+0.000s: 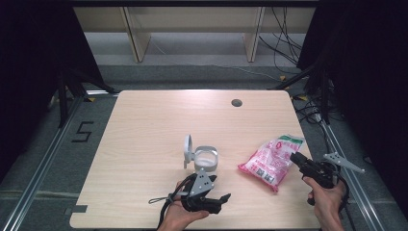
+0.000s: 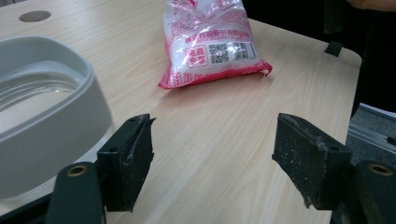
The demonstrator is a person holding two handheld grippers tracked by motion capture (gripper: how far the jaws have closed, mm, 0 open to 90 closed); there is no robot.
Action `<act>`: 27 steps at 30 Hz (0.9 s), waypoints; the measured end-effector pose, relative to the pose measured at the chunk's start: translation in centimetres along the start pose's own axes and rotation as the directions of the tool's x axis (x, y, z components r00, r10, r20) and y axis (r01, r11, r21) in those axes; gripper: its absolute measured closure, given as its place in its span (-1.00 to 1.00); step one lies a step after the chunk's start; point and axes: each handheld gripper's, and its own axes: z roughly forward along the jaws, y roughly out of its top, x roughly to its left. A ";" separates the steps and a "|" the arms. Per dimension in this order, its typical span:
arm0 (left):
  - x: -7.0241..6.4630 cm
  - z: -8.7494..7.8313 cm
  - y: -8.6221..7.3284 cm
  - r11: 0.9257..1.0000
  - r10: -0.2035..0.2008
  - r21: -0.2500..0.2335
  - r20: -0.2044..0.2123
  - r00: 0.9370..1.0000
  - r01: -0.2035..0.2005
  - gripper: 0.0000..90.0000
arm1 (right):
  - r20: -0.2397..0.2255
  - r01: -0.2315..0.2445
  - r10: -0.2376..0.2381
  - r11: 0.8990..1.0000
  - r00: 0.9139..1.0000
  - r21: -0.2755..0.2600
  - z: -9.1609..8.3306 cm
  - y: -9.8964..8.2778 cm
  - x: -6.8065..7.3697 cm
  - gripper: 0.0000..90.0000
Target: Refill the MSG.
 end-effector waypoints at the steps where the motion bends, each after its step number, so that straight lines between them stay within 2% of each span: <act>1: 0.1 -0.1 0.0 1.000 -0.007 -0.002 -0.007 1.000 0.007 -0.38 | -0.002 -0.010 0.010 1.000 1.000 0.004 -0.1 0.0 0.1 0.60; 2: 0.2 -0.2 -0.1 1.000 -0.016 -0.005 -0.009 1.000 0.016 -0.38 | -0.007 -0.007 0.007 1.000 1.000 0.001 -0.1 -0.1 0.1 0.60; 3: 0.4 -0.3 -0.2 1.000 -0.018 -0.010 -0.010 1.000 0.018 -0.38 | 0.004 0.012 -0.012 1.000 1.000 0.002 -0.1 0.0 0.0 0.59; 4: 0.5 -0.3 -0.2 1.000 -0.022 -0.013 -0.013 1.000 0.022 -0.38 | 0.018 0.009 -0.009 1.000 1.000 0.018 -0.3 0.0 0.0 0.58; 5: 0.7 -0.5 -0.2 1.000 -0.012 -0.006 -0.016 1.000 0.012 -0.38 | 0.000 -0.013 0.013 1.000 1.000 0.017 -0.2 0.0 0.3 0.56; 6: 0.7 -0.5 -0.3 0.999 -0.029 -0.018 -0.015 0.999 0.029 -0.38 | -0.007 -0.013 0.013 1.000 1.000 0.012 -0.2 -0.1 0.4 0.55; 8: 0.9 -0.7 -0.5 0.999 -0.033 -0.009 -0.026 0.999 0.033 -0.38 | -0.014 0.005 -0.005 1.000 1.000 0.019 -0.3 -0.1 0.8 0.50; 9: 1.1 -0.9 -0.5 1.000 -0.023 0.007 -0.038 0.999 0.024 -0.38 | -0.035 0.012 -0.011 1.000 0.999 0.002 -0.1 -0.1 0.9 0.45; 10: 1.2 -0.9 -0.6 0.999 -0.033 -0.009 -0.032 0.999 0.033 -0.38 | -0.032 -0.001 0.001 1.000 0.999 0.010 -0.1 -0.2 1.3 0.39; 11: 1.4 -1.0 -0.7 0.999 -0.038 -0.007 -0.034 0.999 0.038 -0.38 | -0.030 0.022 -0.021 0.999 0.999 0.033 -0.2 -0.1 1.4 0.30; 12: 1.5 -1.1 -0.8 0.999 -0.043 -0.012 -0.035 0.998 0.043 -0.39 | -0.039 0.024 -0.024 1.000 0.999 0.011 0.1 -0.2 1.6 0.23; 13: 1.5 -1.3 -0.8 0.999 -0.052 -0.005 -0.048 0.997 0.052 -0.39 | -0.018 0.056 -0.056 0.998 0.998 0.040 0.0 0.0 1.7 0.21; 15: 1.8 -1.5 -0.9 0.999 -0.045 -0.003 -0.047 0.998 0.045 -0.39 | -0.028 0.058 -0.057 0.998 0.998 0.033 0.0 -0.1 2.2 0.15; 16: 1.7 -1.4 -1.0 0.998 -0.060 -0.027 -0.041 0.997 0.059 -0.39 | -0.023 0.087 -0.086 0.995 0.996 0.045 0.0 -0.1 2.3 0.13; 17: 1.8 -1.7 -1.0 0.999 -0.051 -0.002 -0.056 0.997 0.051 -0.39 | -0.025 0.102 -0.101 0.994 0.995 0.041 0.0 -0.1 2.4 0.12; 18: 1.9 -1.7 -1.0 0.999 -0.049 -0.004 -0.054 0.997 0.049 -0.39 | -0.023 0.093 -0.092 0.994 0.996 0.058 -0.1 -0.1 2.8 0.09; 19: 2.0 -1.8 -1.0 0.998 -0.057 -0.007 -0.055 0.997 0.056 -0.39 | -0.020 0.115 -0.114 0.992 0.993 0.050 0.0 -0.1 2.7 0.06; 20: 2.2 -1.9 -1.1 0.999 -0.053 -0.002 -0.064 0.997 0.053 -0.39 | -0.037 0.105 -0.103 0.993 0.994 0.054 0.1 -0.2 2.9 0.05; 21: 2.1 -2.0 -1.1 0.998 -0.061 -0.010 -0.057 0.997 0.061 -0.39 | -0.028 0.119 -0.118 0.991 0.993 0.059 0.1 -0.3 2.9 0.05; 22: 2.1 -2.1 -1.2 0.997 -0.071 -0.013 -0.066 0.995 0.070 -0.39 | -0.036 0.107 -0.104 0.992 0.994 0.072 0.1 -0.4 3.1 0.03; 24: 2.4 -2.2 -1.3 0.998 -0.065 -0.018 -0.065 0.996 0.064 -0.39 | -0.040 0.124 -0.121 0.989 0.992 0.081 0.0 -0.5 3.2 0.02; 25: 2.4 -2.4 -1.3 0.997 -0.073 -0.013 -0.073 0.995 0.072 -0.39 | -0.063 0.118 -0.115 0.992 0.991 0.049 0.2 -0.6 3.4 0.01; 26: 2.5 -2.4 -1.3 0.998 -0.068 -0.016 -0.075 0.995 0.067 -0.39 | -0.039 0.108 -0.106 0.992 0.994 0.072 0.0 -0.7 3.7 0.00; 27: 2.6 -2.4 -1.4 0.997 -0.073 -0.021 -0.074 0.995 0.071 -0.39 | -0.055 0.143 -0.139 0.987 0.989 0.071 0.0 -0.7 3.6 -0.01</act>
